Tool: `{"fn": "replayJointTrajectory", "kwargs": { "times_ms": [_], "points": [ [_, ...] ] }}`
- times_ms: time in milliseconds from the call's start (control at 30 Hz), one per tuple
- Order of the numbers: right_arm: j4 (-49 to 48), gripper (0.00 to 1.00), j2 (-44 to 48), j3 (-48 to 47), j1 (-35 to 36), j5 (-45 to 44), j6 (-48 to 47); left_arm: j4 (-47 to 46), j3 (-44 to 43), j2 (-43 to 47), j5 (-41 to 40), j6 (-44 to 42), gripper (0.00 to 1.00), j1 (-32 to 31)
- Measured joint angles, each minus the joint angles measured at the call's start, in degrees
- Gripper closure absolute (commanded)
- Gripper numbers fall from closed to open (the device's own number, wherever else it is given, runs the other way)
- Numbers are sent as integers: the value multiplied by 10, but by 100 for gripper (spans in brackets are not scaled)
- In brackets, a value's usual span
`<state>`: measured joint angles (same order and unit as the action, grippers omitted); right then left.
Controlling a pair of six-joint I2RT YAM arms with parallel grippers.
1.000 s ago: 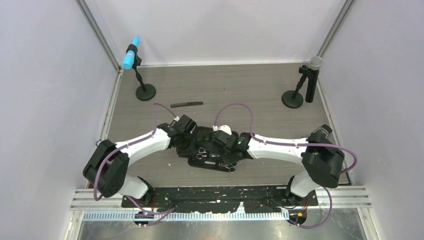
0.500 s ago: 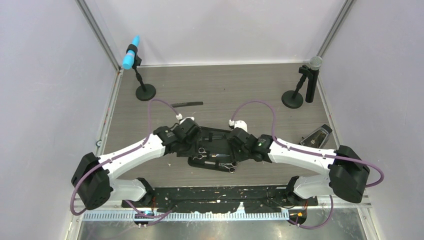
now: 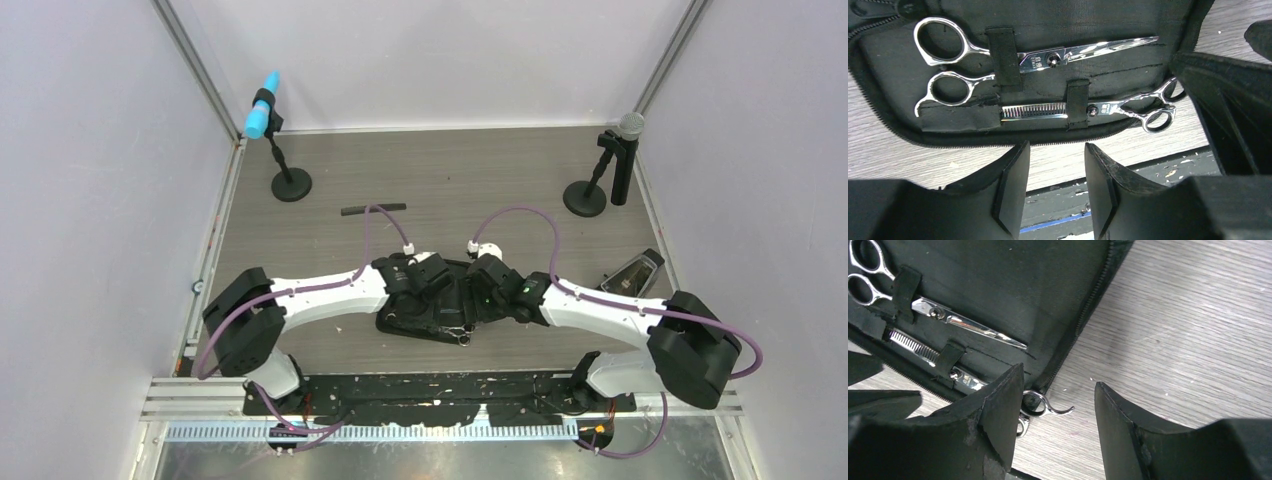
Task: Sort the hair-cutting tools
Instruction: Place the scissors in the hairdressing tool bag.
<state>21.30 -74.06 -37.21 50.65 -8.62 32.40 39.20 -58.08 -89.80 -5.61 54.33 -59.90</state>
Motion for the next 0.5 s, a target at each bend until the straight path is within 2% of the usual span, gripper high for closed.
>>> {"fn": "replayJointTrajectory", "kwargs": {
  "times_ms": [500],
  "points": [
    [-47,40,-6,24,0,46,-5,-9,-36,-78,14,23,58,-9]
  ]
}}
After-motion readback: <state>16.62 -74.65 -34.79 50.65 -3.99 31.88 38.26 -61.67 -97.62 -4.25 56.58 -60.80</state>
